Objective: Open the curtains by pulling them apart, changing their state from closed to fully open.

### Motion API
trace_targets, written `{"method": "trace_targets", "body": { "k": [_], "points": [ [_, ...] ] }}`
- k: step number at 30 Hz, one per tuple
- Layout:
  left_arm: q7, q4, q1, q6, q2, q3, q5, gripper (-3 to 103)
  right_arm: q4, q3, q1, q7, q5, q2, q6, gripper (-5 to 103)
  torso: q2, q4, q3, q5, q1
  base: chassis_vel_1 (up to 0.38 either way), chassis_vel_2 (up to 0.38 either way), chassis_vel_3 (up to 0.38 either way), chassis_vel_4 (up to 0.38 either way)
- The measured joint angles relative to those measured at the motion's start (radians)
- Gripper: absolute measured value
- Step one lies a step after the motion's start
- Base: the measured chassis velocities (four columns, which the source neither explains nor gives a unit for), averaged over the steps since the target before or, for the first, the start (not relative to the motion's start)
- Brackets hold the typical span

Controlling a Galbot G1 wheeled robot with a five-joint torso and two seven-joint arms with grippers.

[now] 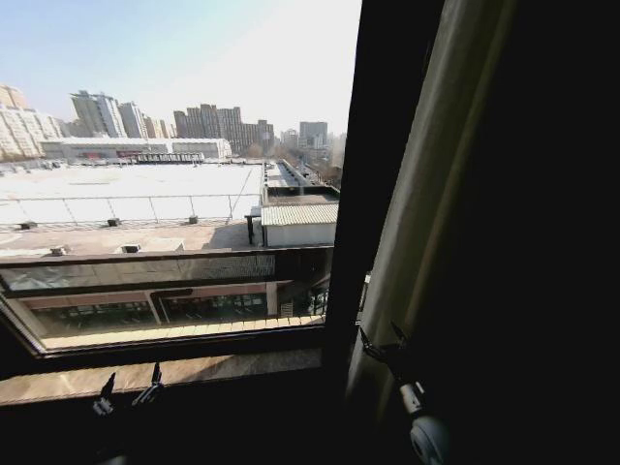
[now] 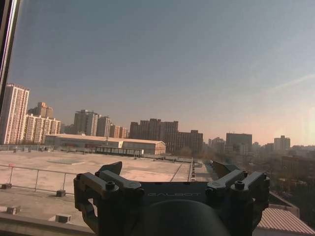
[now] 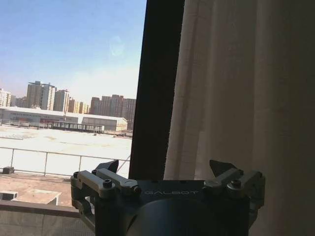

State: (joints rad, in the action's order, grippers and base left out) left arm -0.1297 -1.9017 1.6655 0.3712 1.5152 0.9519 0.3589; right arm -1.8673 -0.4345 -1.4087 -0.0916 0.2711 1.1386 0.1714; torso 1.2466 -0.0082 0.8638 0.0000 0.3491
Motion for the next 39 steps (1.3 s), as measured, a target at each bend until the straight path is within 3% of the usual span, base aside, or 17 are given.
{"method": "trace_targets", "body": {
  "k": [17, 39],
  "points": [
    [0.000, 0.000, 0.000, 0.000, 0.000, 0.000, 0.000, 100, 0.002, 0.000, 0.001, 0.000, 0.000, 0.000, 0.000, 100, 0.000, 0.0000, 0.000, 0.0001, 0.000, 0.053, 0.032, -0.051, -0.034],
    [0.000, 0.000, 0.000, 0.000, 0.000, 0.000, 0.000, 100, 0.003, 0.000, 0.001, 0.000, 0.000, 0.000, 0.000, 100, 0.000, 0.0000, 0.000, -0.0002, 0.000, 0.313, 0.266, -0.328, -0.261]
  ]
}}
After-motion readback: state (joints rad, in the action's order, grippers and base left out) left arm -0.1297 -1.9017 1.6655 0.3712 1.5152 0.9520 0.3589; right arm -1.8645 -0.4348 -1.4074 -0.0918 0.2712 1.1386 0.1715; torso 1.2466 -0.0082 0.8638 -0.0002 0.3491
